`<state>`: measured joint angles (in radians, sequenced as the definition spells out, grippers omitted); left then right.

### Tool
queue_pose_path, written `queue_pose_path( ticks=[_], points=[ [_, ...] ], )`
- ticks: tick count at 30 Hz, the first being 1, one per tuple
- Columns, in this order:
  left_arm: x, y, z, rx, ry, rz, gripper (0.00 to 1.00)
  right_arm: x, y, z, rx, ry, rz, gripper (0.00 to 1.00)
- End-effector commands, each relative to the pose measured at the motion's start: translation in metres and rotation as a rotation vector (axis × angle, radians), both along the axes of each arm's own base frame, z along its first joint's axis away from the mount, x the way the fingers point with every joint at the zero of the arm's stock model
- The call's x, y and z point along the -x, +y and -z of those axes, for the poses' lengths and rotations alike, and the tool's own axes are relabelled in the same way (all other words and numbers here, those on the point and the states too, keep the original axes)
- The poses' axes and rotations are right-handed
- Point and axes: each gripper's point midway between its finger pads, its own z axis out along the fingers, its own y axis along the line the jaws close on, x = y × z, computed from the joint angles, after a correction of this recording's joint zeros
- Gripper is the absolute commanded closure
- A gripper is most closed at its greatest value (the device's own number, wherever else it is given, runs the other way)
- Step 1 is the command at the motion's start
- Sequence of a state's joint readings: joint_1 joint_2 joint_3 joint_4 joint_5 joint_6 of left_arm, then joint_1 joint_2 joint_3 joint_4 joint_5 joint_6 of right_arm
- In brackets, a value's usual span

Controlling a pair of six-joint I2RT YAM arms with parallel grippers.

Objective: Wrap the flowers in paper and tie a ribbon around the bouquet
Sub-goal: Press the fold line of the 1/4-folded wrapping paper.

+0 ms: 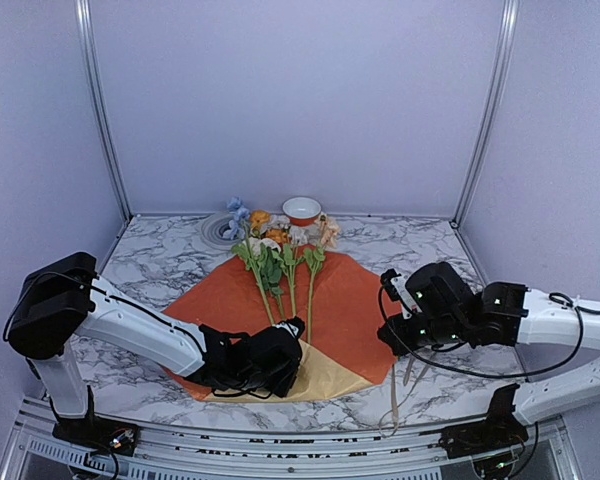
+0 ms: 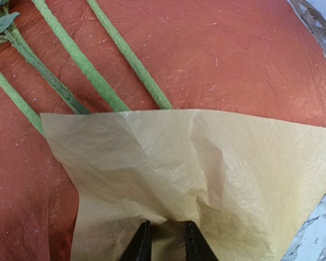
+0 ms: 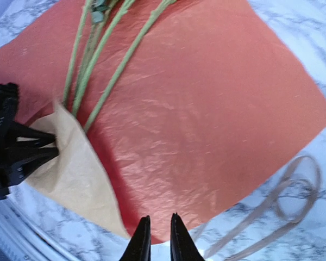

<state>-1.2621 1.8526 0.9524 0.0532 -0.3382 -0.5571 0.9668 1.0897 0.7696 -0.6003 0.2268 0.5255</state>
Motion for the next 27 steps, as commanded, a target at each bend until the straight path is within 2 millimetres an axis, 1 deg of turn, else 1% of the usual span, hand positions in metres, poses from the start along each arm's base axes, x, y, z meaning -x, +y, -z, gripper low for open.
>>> queue_pose_path(
  ticks=[1,3,5,8,9,12,14,17,19,21,23,24,25,27],
  points=[
    [0.006,0.023,0.029,-0.106,0.046,0.001,0.79,0.042,0.070,-0.004,-0.334,0.112,-0.316,0.93],
    [0.006,0.022,0.027,-0.099,0.048,0.002,0.79,0.049,0.076,0.019,-0.325,0.181,-0.348,0.97],
    [0.007,0.023,0.026,-0.096,0.047,0.004,0.79,0.053,0.079,0.036,-0.316,0.222,-0.357,1.00],
    [0.005,0.024,0.026,-0.103,0.036,0.001,0.79,0.053,0.074,0.059,-0.271,0.269,-0.319,1.00],
    [0.005,0.023,0.025,-0.103,0.036,0.001,0.79,0.052,0.069,0.067,-0.239,0.280,-0.294,1.00],
    [0.005,0.021,0.024,-0.099,0.037,0.009,0.79,0.048,0.045,0.093,-0.104,0.307,-0.197,1.00],
    [0.004,0.022,0.023,-0.104,0.031,0.007,0.79,0.052,0.023,0.110,0.010,0.351,-0.139,1.00],
    [0.004,0.023,0.023,-0.105,0.031,0.006,0.79,0.056,-0.006,0.126,0.141,0.382,-0.067,1.00],
    [0.004,0.024,0.023,-0.106,0.029,0.004,0.79,0.058,-0.022,0.129,0.213,0.390,-0.030,1.00],
    [0.003,0.026,0.024,-0.116,0.025,0.000,0.79,0.055,-0.031,0.125,0.264,0.381,0.005,1.00],
    [0.003,0.026,0.023,-0.118,0.024,-0.001,0.79,0.052,-0.028,0.116,0.247,0.375,0.014,1.00],
    [0.003,0.026,0.022,-0.116,0.024,0.000,0.79,0.050,-0.024,0.109,0.228,0.368,0.021,0.98],
    [0.003,0.026,0.022,-0.114,0.025,0.000,0.79,0.047,-0.020,0.102,0.203,0.360,0.028,0.94],
    [0.003,0.027,0.022,-0.120,0.021,0.000,0.79,0.041,-0.010,0.087,0.147,0.346,0.037,0.82]
  ],
)
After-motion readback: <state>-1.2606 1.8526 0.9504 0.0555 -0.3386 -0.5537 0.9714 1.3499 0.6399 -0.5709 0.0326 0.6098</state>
